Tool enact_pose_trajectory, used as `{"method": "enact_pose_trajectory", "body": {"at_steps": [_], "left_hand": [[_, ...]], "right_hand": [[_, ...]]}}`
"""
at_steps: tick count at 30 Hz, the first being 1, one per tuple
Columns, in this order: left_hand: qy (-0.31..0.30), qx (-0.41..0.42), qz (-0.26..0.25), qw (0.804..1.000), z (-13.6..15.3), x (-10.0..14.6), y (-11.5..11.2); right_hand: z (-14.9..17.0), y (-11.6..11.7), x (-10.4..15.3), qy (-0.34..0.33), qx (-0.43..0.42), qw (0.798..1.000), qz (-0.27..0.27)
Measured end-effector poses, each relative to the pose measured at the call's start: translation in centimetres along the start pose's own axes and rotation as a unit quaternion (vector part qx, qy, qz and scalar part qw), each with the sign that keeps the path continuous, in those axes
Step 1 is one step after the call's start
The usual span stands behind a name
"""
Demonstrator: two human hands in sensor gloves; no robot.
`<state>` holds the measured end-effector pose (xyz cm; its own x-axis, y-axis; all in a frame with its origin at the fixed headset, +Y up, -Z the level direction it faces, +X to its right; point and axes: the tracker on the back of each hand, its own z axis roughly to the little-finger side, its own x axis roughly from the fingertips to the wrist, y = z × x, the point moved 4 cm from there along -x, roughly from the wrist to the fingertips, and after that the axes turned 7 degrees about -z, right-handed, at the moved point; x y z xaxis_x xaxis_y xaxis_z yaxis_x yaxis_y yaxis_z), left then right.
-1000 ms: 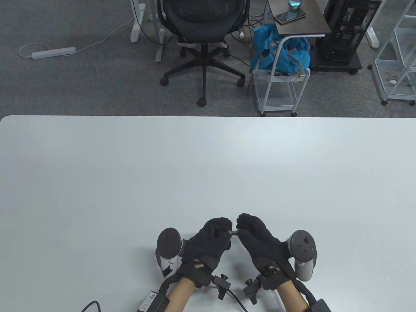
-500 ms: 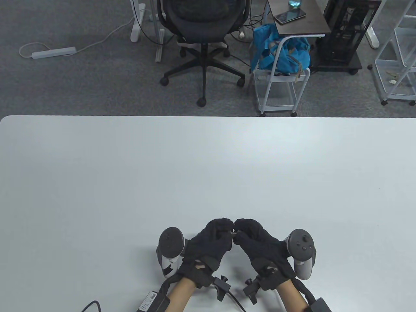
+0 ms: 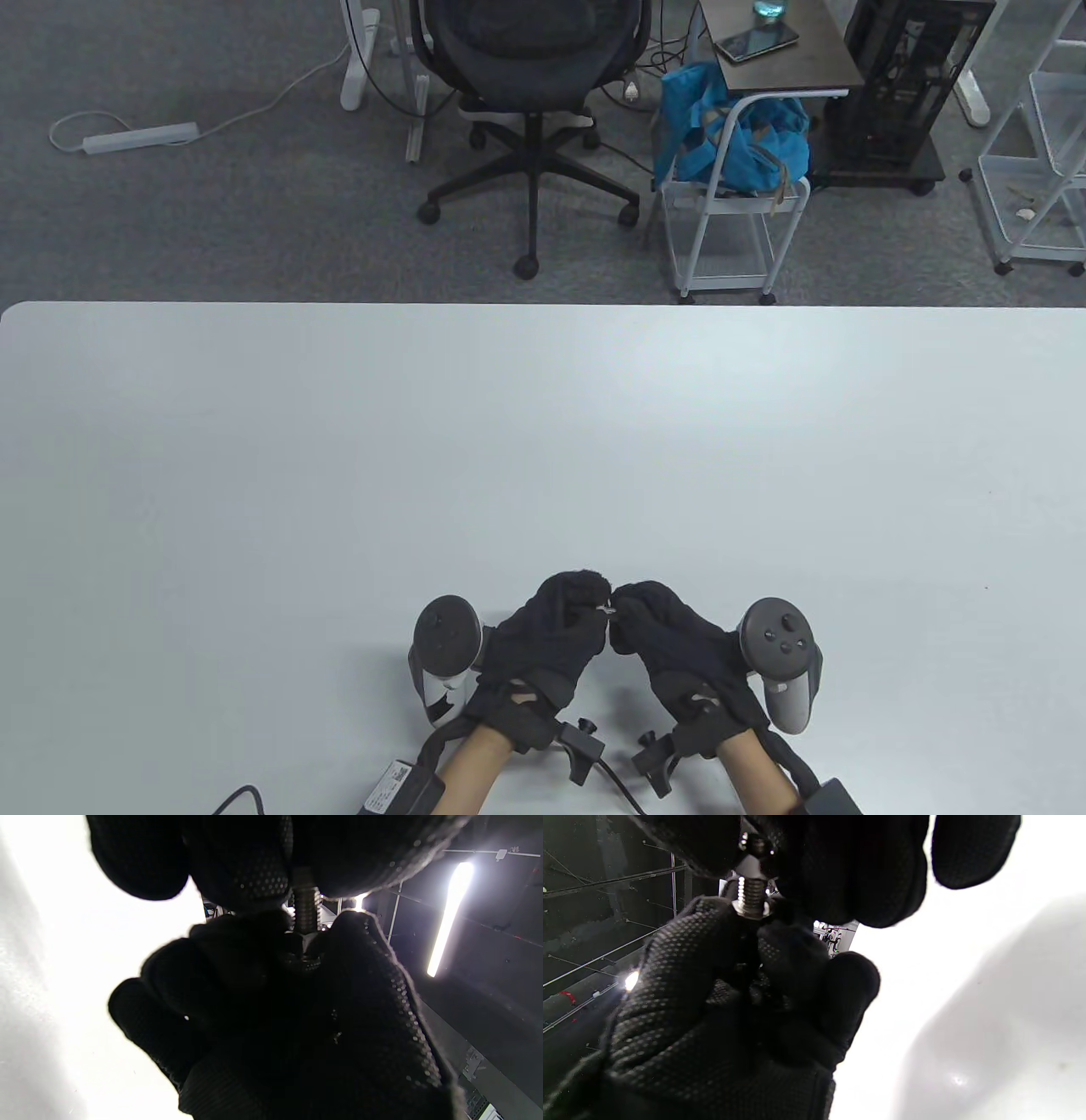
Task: Unscrew nut from screw
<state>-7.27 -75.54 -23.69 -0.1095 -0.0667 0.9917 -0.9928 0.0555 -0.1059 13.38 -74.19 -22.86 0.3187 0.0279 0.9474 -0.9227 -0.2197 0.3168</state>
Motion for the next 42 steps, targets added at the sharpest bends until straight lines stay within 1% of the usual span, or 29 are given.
{"method": "enact_pose_trajectory", "body": {"at_steps": [7, 11, 12, 14, 16, 19, 21, 26, 31, 34, 36, 40, 42], "left_hand": [[0.007, 0.008, -0.004, 1.0, 0.0, 0.0, 0.1], [0.012, 0.018, -0.011, 1.0, 0.1, 0.0, 0.3], [0.012, 0.018, -0.01, 1.0, 0.1, 0.0, 0.3], [0.012, 0.018, -0.009, 1.0, 0.1, 0.0, 0.3], [0.008, 0.014, -0.005, 1.0, 0.0, 0.0, 0.2], [0.004, 0.011, -0.003, 1.0, -0.1, 0.0, 0.1], [0.0, 0.008, 0.002, 1.0, -0.1, 0.0, 0.1], [-0.002, -0.003, 0.019, 1.0, -0.1, -0.1, 0.0], [0.004, -0.006, 0.005, 1.0, 0.0, -0.1, 0.2], [0.004, 0.009, -0.004, 1.0, -0.1, -0.1, 0.3], [0.005, 0.01, -0.004, 1.0, -0.1, -0.1, 0.4], [0.0, 0.002, 0.002, 1.0, -0.2, -0.1, 0.2], [-0.004, -0.001, 0.002, 1.0, -0.3, 0.0, 0.1]], "right_hand": [[-1.0, -0.3, 0.1, -0.038, 0.007, 0.999, 0.01], [-1.0, -0.3, 0.0, -0.039, -0.013, 0.999, -0.006], [-0.7, -0.2, 0.1, -0.032, -0.019, 0.999, -0.012], [-0.1, -0.3, 0.2, -0.018, -0.026, 1.0, 0.004], [0.6, -0.4, 0.3, 0.013, -0.023, 1.0, 0.016], [0.6, -0.2, 0.1, 0.018, -0.011, 1.0, 0.0], [0.4, 0.0, 0.0, 0.011, -0.02, 1.0, -0.005], [-0.2, -0.2, 0.0, -0.008, -0.015, 1.0, -0.006], [-0.9, -0.2, 0.0, -0.035, -0.013, 0.999, -0.008], [-1.2, -0.2, 0.1, -0.04, -0.007, 0.999, -0.011], [-1.0, -0.3, 0.1, -0.037, -0.016, 0.999, -0.008], [0.5, -0.3, 0.2, 0.015, -0.034, 0.999, 0.0], [0.9, -0.1, 0.1, 0.027, -0.028, 0.999, -0.013]]}}
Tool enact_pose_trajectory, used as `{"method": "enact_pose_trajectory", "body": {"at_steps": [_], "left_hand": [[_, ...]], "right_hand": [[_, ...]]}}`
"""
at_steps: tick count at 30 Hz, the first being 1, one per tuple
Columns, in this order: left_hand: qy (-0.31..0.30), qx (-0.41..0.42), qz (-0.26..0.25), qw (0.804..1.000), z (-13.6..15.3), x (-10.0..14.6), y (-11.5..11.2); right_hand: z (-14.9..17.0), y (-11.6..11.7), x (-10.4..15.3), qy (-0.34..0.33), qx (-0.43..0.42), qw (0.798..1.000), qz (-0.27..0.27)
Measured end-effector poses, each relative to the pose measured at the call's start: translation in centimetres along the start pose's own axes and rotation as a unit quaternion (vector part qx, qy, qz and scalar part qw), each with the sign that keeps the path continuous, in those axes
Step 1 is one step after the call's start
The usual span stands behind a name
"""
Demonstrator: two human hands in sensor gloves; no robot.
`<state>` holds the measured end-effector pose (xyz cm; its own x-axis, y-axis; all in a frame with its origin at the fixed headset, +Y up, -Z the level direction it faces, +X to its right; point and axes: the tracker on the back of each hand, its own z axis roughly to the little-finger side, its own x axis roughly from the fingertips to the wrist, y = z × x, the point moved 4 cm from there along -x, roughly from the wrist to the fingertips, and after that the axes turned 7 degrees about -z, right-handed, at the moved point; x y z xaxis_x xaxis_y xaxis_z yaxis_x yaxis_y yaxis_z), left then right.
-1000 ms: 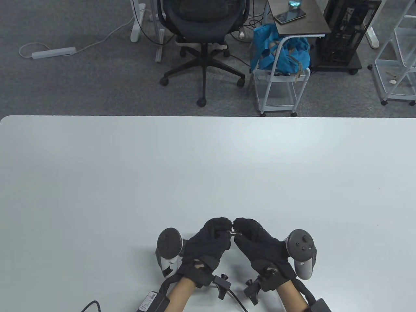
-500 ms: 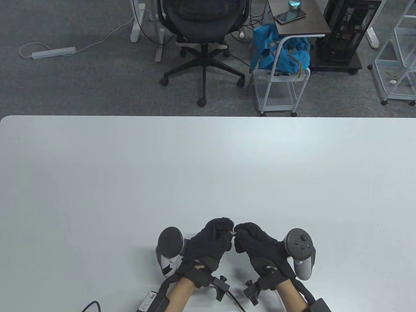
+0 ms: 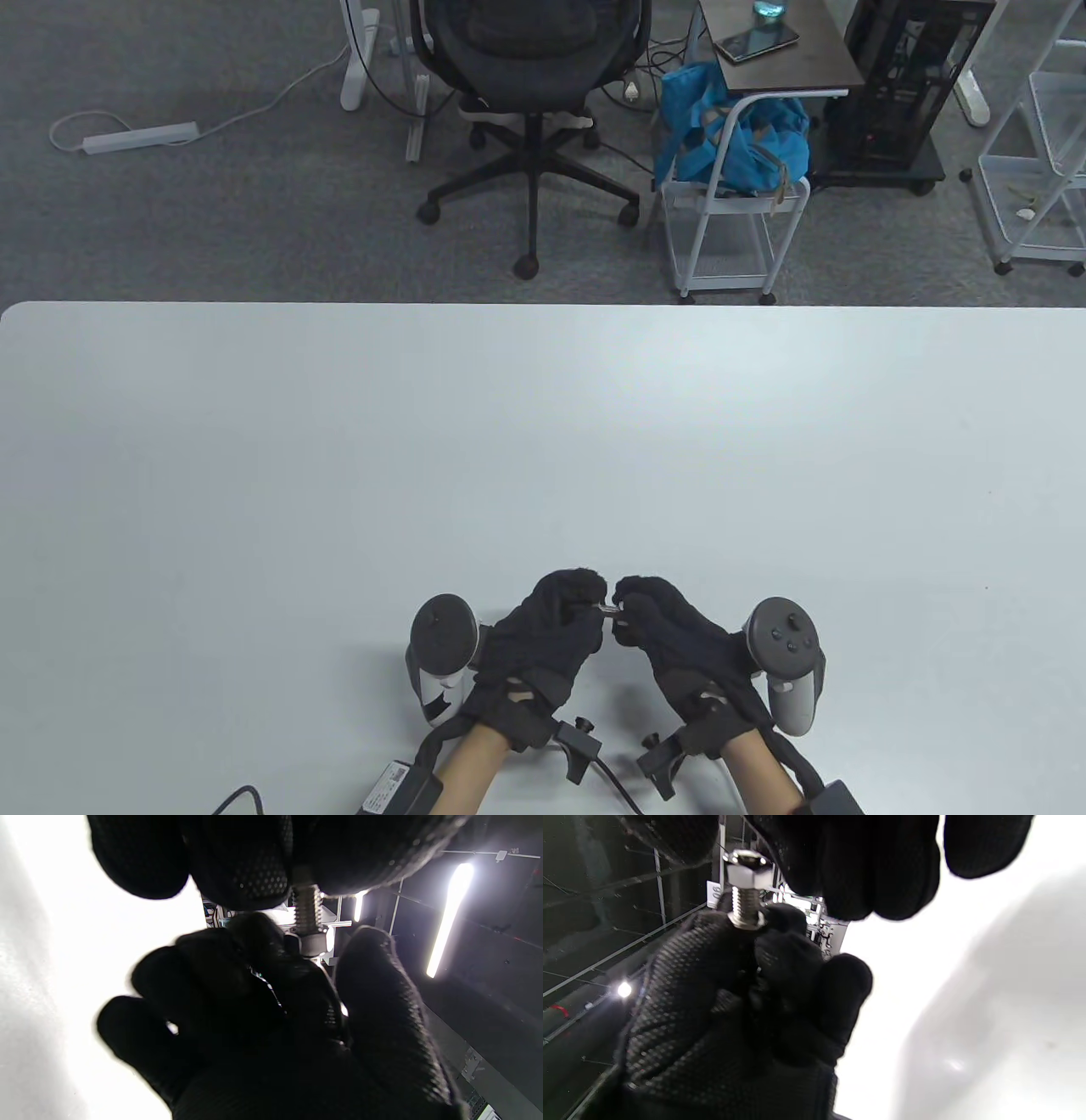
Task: Unscrew nut from screw
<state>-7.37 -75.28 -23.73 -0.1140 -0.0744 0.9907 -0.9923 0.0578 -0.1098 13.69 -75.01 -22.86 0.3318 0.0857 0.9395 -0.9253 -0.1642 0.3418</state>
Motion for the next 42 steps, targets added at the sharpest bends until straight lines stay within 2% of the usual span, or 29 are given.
{"method": "enact_pose_trajectory", "body": {"at_steps": [6, 10, 16, 20, 22, 26, 28, 39, 42], "left_hand": [[0.004, 0.003, -0.001, 1.0, 0.1, 0.0, 0.1], [0.008, 0.007, -0.005, 1.0, 0.1, 0.0, 0.1], [0.014, 0.011, -0.005, 1.0, 0.2, 0.1, 0.0], [0.016, 0.015, -0.013, 1.0, 0.2, 0.1, 0.2], [0.017, 0.015, -0.016, 1.0, 0.2, 0.1, 0.3], [0.012, 0.013, -0.011, 1.0, 0.1, 0.1, 0.2], [0.008, 0.009, -0.008, 1.0, 0.0, 0.1, 0.1], [0.019, 0.013, -0.015, 1.0, 0.2, 0.1, 0.2], [0.025, 0.026, -0.02, 0.999, 0.4, 0.1, 0.5]], "right_hand": [[-0.7, 0.4, -0.1, -0.017, 0.006, 1.0, -0.013], [-1.5, 0.3, 0.0, -0.048, 0.017, 0.999, -0.003], [-2.3, -0.3, 0.5, -0.078, 0.045, 0.995, 0.052], [-2.4, -0.1, 0.3, -0.08, 0.034, 0.996, 0.027], [-2.0, 0.1, 0.2, -0.062, 0.027, 0.998, 0.007], [-0.3, -0.1, 0.2, -0.011, 0.001, 1.0, 0.025], [0.1, 0.0, 0.0, -0.001, 0.003, 1.0, 0.007], [-1.8, 0.0, 0.1, -0.067, 0.019, 0.997, 0.013], [-1.7, -0.1, 0.1, -0.065, 0.012, 0.998, 0.007]]}}
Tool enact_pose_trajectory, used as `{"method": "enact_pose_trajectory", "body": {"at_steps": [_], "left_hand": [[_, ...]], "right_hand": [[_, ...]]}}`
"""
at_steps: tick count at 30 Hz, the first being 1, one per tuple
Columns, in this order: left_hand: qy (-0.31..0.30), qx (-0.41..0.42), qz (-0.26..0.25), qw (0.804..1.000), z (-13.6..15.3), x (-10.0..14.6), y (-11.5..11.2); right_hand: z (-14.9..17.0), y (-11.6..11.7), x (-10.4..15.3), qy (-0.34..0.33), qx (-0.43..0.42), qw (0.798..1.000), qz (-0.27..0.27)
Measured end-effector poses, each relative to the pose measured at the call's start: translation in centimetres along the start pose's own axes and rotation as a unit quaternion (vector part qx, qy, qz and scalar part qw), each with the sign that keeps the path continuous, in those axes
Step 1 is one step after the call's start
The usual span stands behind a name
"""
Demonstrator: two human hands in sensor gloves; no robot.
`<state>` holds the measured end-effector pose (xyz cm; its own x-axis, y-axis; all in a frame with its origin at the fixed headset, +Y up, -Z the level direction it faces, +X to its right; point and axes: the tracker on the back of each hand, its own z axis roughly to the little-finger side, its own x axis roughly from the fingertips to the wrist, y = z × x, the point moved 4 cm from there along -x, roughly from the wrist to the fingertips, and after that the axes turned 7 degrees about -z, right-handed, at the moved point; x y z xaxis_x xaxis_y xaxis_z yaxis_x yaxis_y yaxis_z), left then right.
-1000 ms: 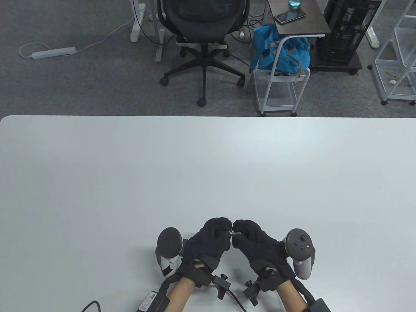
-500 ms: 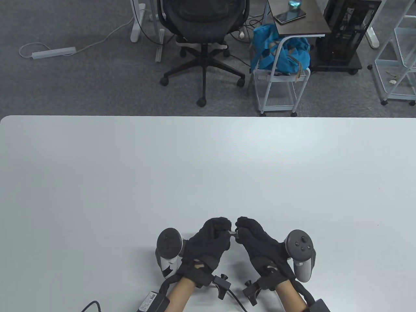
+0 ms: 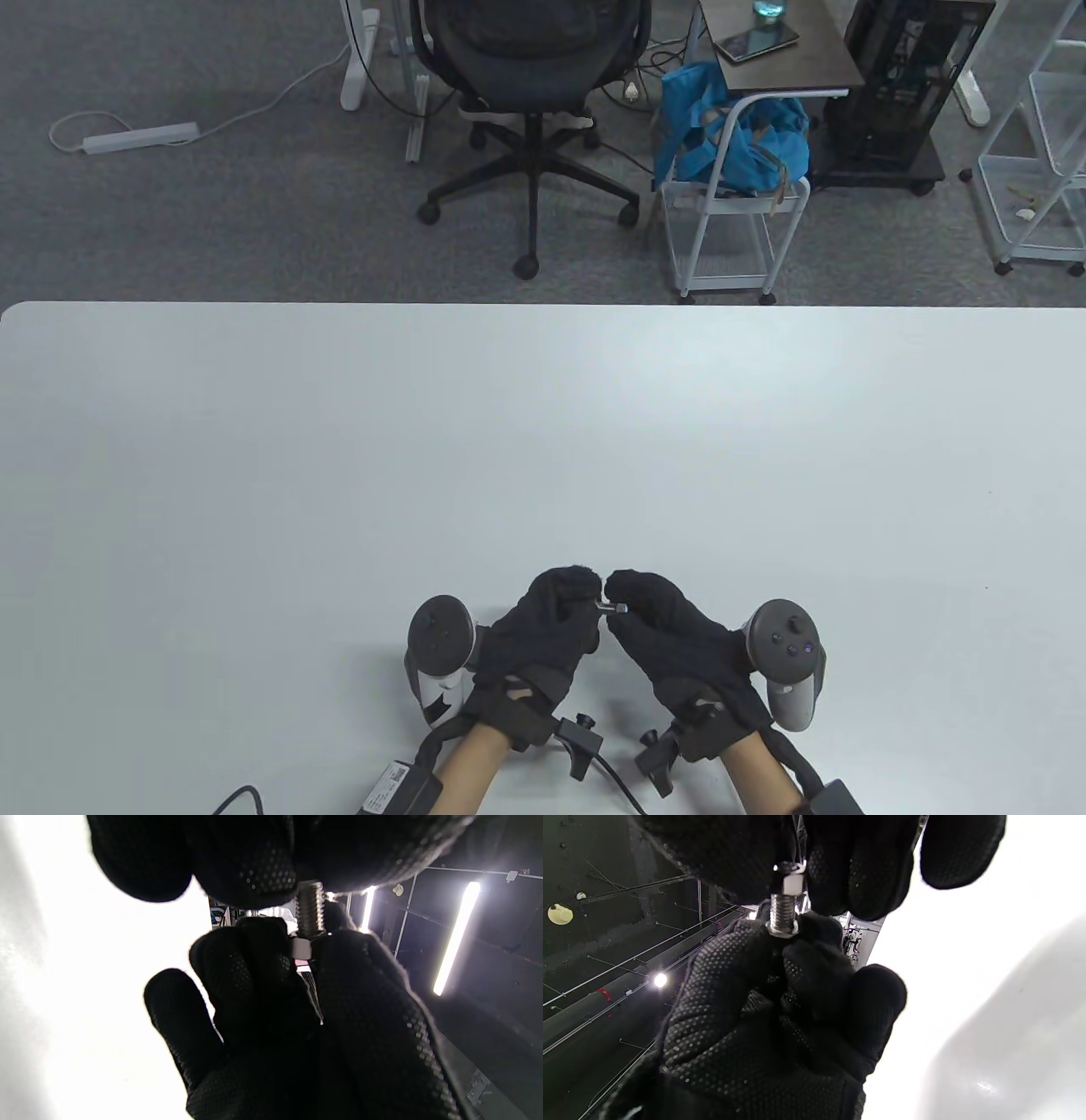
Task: Unscrew nut from screw
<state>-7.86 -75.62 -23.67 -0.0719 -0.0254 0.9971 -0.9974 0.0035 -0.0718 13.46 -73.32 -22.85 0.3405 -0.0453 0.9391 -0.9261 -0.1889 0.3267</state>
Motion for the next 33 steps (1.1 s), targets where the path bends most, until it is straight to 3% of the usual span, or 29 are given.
{"method": "enact_pose_trajectory", "body": {"at_steps": [4, 10, 15, 20, 26, 30, 33], "left_hand": [[-0.002, -0.001, 0.002, 1.0, 0.0, 0.0, 0.0], [-0.009, -0.005, 0.004, 1.0, -0.1, -0.1, -0.1], [-0.015, -0.011, 0.006, 1.0, 0.0, -0.1, -0.2], [-0.01, -0.046, 0.042, 0.998, 0.1, -0.2, -0.8], [-0.015, -0.037, 0.025, 0.999, 0.0, -0.1, -0.8], [-0.005, -0.026, 0.014, 1.0, 0.3, -0.1, -0.3], [-0.006, -0.023, 0.013, 1.0, 0.2, -0.1, -0.3]], "right_hand": [[1.2, 0.2, 0.1, 0.03, -0.044, 0.999, 0.003], [2.0, 0.0, 0.1, 0.065, -0.023, 0.998, 0.001], [1.4, 0.3, 0.0, 0.044, -0.023, 0.999, -0.001], [1.0, -0.2, 0.0, 0.025, -0.02, 0.999, 0.019], [0.0, -0.7, 0.3, 0.002, 0.02, 0.998, 0.052], [0.1, -0.2, 0.0, 0.008, -0.016, 1.0, -0.005], [0.8, -0.2, 0.1, 0.02, -0.035, 0.999, -0.002]]}}
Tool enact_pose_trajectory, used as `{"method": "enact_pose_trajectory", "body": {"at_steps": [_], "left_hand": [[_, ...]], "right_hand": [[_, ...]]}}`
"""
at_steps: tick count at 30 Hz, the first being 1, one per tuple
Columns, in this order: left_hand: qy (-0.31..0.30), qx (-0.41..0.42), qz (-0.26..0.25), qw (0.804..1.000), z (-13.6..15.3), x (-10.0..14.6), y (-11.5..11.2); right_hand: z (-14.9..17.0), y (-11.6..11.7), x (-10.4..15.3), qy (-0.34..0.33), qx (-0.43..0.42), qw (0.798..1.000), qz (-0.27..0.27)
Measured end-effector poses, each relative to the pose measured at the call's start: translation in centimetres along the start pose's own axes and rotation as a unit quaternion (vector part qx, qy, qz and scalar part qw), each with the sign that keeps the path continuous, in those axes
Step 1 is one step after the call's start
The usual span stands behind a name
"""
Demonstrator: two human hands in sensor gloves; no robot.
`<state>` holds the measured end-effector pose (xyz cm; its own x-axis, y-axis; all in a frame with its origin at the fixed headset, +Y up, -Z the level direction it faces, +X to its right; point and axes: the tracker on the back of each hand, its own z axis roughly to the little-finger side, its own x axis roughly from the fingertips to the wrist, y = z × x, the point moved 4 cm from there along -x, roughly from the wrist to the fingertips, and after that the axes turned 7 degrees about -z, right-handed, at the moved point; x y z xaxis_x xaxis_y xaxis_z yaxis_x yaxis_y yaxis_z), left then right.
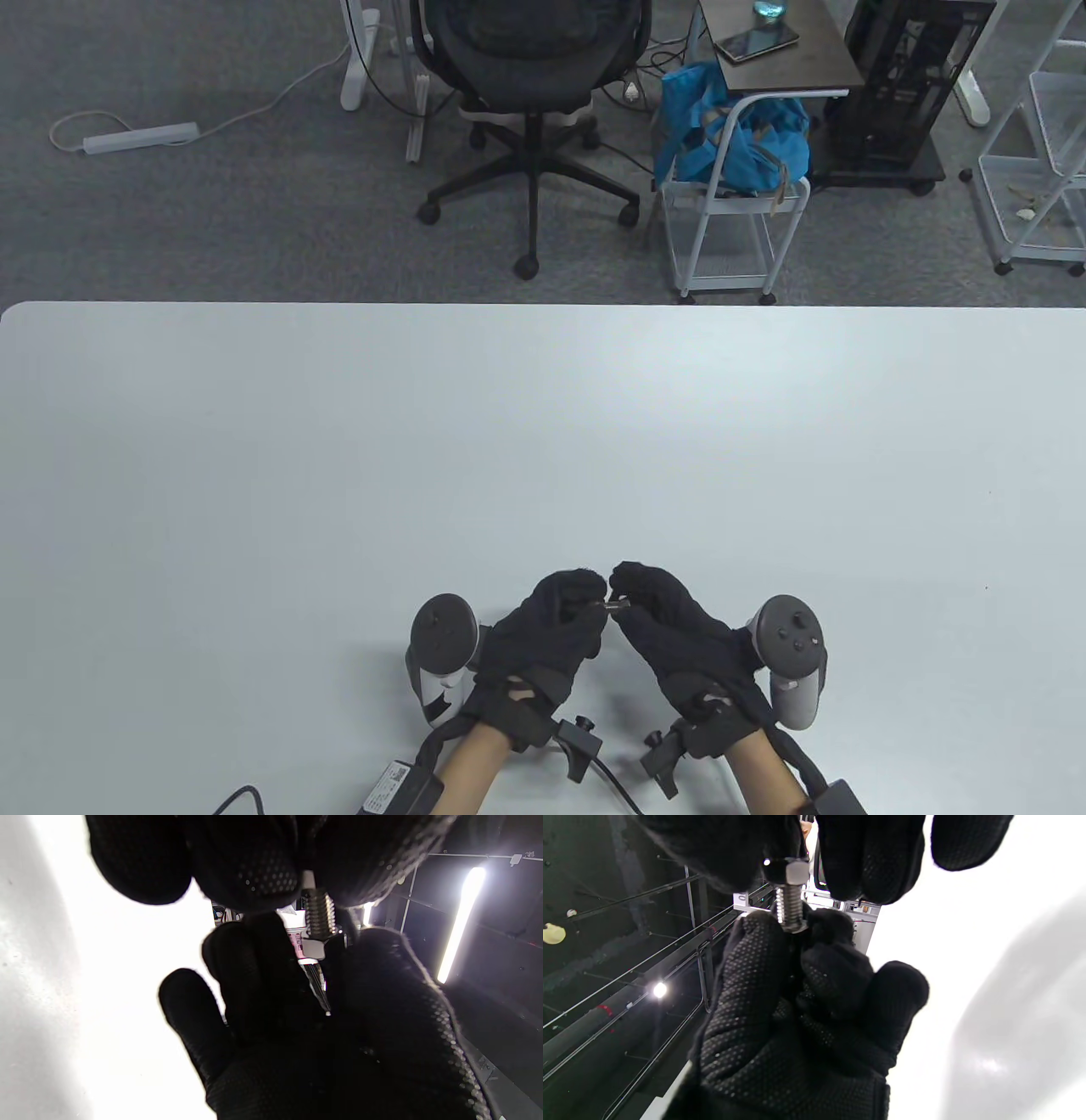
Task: Unscrew nut from screw
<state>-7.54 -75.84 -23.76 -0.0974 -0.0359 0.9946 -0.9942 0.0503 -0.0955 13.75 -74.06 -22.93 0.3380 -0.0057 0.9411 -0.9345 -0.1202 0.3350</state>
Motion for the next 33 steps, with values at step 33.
{"method": "enact_pose_trajectory", "body": {"at_steps": [33], "left_hand": [[-0.01, -0.014, 0.007, 1.0, -0.2, 0.0, -0.2]], "right_hand": [[2.0, -0.2, -0.3, 0.06, 0.007, 0.998, -0.018]]}}
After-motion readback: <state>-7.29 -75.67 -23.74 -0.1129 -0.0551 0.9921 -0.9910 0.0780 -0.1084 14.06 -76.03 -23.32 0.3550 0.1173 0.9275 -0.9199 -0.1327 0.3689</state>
